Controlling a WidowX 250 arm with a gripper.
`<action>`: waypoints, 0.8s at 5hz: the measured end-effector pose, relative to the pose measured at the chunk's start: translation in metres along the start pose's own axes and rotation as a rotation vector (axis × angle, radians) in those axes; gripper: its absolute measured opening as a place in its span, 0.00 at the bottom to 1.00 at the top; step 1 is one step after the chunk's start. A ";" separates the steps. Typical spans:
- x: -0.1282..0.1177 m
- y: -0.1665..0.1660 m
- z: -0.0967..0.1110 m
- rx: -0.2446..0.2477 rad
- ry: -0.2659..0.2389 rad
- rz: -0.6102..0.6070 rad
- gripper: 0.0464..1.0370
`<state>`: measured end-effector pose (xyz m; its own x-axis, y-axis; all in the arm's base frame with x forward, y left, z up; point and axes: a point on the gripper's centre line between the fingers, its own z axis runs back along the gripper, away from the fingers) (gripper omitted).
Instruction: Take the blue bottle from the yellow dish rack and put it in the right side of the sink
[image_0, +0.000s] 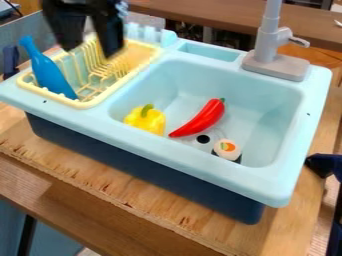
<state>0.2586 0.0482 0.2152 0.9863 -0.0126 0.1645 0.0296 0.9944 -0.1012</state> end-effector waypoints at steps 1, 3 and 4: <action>0.000 0.029 0.020 0.032 -0.023 0.083 0.96; -0.009 0.086 0.025 0.017 -0.051 0.222 0.96; -0.015 0.113 0.016 -0.053 -0.063 0.269 0.96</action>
<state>0.2443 0.1626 0.2171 0.9479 0.2589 0.1854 -0.2215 0.9544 -0.2003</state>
